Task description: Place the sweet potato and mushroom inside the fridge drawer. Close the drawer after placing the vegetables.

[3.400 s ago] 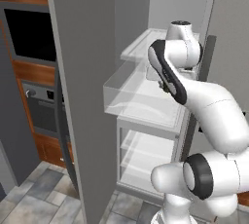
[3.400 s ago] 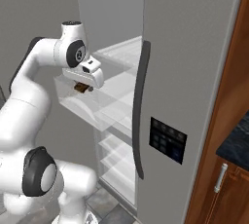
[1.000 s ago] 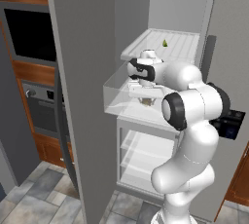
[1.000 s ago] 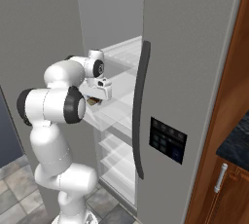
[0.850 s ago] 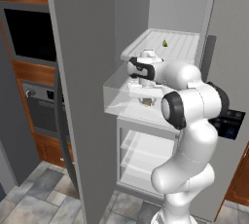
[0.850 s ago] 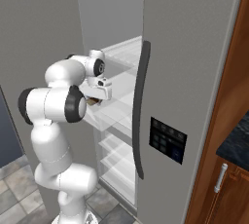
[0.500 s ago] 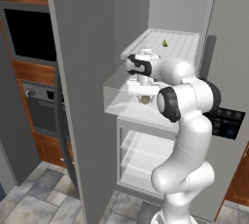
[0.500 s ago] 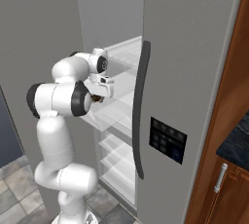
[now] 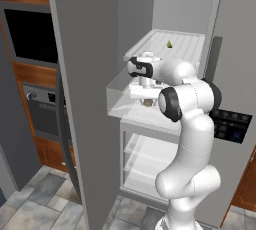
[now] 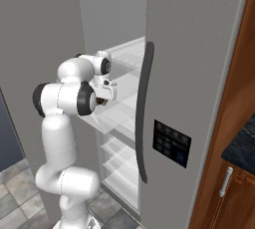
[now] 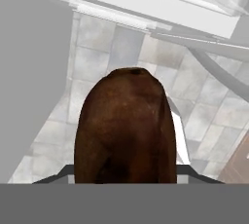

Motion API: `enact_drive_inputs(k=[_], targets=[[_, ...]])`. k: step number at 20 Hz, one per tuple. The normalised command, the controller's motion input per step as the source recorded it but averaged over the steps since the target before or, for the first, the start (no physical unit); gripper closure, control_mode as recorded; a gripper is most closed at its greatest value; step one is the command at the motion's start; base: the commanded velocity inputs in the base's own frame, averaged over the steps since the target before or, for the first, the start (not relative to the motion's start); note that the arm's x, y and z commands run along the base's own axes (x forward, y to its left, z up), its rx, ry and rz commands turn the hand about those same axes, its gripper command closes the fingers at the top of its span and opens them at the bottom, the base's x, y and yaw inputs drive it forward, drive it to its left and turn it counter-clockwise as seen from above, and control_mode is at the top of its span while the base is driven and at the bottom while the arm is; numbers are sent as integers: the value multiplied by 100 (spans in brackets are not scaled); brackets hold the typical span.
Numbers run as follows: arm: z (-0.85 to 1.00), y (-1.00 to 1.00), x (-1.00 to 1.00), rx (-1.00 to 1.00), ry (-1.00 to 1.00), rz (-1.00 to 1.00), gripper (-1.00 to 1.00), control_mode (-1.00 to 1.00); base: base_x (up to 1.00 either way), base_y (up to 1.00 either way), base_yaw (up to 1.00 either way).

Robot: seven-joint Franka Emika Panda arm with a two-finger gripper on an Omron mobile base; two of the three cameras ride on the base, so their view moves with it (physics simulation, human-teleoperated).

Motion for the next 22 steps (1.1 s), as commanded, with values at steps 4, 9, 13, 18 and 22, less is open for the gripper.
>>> enact_drive_inputs(k=[4, 9, 13, 18, 22], targets=[[-56, 12, -40, 0, 0, 0, 100, -100, 0, 0, 0], [-21, 15, -35, 0, -1, 0, -100, -100, 0, 0, 0], [56, 0, 3, -2, -2, 0, -100, -100, 0, 0, 0], [88, 0, 13, -7, -3, 0, -100, -100, 0, 0, 0], [98, 1, -16, -12, -16, 0, -100, -100, 0, 0, 0]])
